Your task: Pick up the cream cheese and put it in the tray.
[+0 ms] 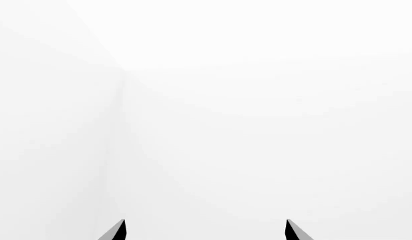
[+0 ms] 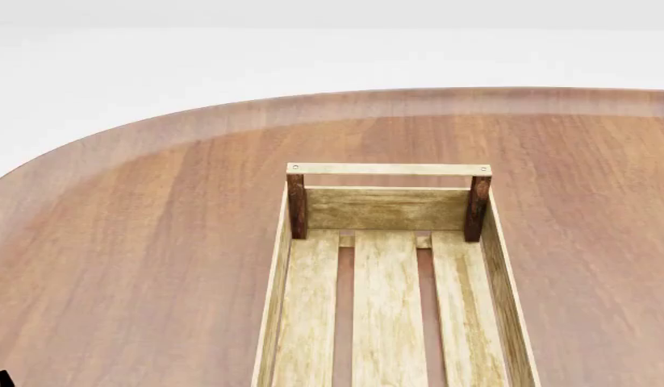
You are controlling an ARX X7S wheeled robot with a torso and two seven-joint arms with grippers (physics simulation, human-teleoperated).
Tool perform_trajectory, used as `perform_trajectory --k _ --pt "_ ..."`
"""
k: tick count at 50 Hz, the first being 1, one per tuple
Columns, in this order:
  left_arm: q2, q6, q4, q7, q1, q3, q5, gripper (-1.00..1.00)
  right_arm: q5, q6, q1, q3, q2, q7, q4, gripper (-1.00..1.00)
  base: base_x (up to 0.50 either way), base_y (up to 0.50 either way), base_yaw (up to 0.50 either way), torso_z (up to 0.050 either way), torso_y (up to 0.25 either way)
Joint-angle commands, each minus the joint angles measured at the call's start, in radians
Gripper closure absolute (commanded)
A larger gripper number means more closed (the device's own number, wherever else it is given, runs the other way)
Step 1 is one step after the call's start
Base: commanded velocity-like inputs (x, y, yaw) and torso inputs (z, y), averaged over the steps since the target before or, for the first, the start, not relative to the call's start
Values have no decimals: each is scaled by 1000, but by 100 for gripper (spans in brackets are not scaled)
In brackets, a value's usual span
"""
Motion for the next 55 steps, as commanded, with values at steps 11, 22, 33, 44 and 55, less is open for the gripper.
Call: perform_trajectory --k 11,22,33,44,55 --pt "-2 -13 -4 -3 -7 13 5 -100 114 54 -3 -2 29 -34 -1 -100 0 0 0 0 0" --pt "-5 -17 -5 -6 -10 16 2 -100 128 46 -2 0 37 -51 21 -100 0 0 0 0 0" --pt "-7 -17 -5 -10 -9 19 3 -100 134 42 8 2 41 -56 47 -100 0 0 0 0 0" --pt "-9 -18 -4 -14 -10 22 5 -100 142 36 21 10 44 -60 84 -100 0 0 0 0 0" --pt "-11 -20 -4 -19 -11 24 6 -100 153 39 47 12 49 -66 131 -100 0 0 0 0 0"
